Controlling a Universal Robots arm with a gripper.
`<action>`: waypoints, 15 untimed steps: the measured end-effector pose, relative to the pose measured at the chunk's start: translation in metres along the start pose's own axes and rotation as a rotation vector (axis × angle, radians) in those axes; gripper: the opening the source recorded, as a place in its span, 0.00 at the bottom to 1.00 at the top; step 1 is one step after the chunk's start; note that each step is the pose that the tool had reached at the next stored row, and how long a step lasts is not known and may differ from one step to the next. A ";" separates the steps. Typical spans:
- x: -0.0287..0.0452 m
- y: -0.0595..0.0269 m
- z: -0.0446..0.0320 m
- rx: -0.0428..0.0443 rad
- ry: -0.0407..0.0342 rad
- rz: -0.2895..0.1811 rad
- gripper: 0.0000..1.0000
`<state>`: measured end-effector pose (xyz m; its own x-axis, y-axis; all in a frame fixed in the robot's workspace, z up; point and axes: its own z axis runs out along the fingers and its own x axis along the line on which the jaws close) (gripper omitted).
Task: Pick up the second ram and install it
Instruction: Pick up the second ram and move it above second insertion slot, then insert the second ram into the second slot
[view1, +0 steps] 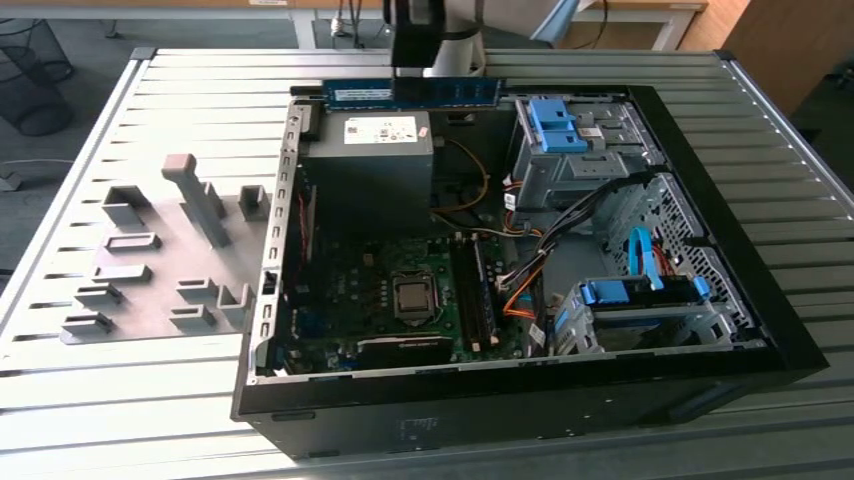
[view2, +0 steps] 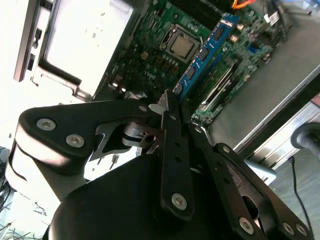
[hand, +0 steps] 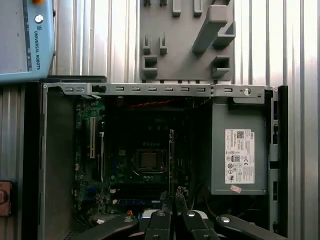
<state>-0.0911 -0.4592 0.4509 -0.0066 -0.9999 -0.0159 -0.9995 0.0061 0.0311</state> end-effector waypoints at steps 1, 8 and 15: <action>0.0000 -0.0045 0.0000 0.0000 -0.0001 0.000 0.14; -0.0001 -0.0237 -0.0003 0.0000 0.0000 0.000 0.14; -0.0002 -0.0252 -0.0001 0.0000 0.0000 0.000 0.14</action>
<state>-0.0659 -0.4592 0.4502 -0.0066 -0.9999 -0.0159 -0.9995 0.0061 0.0311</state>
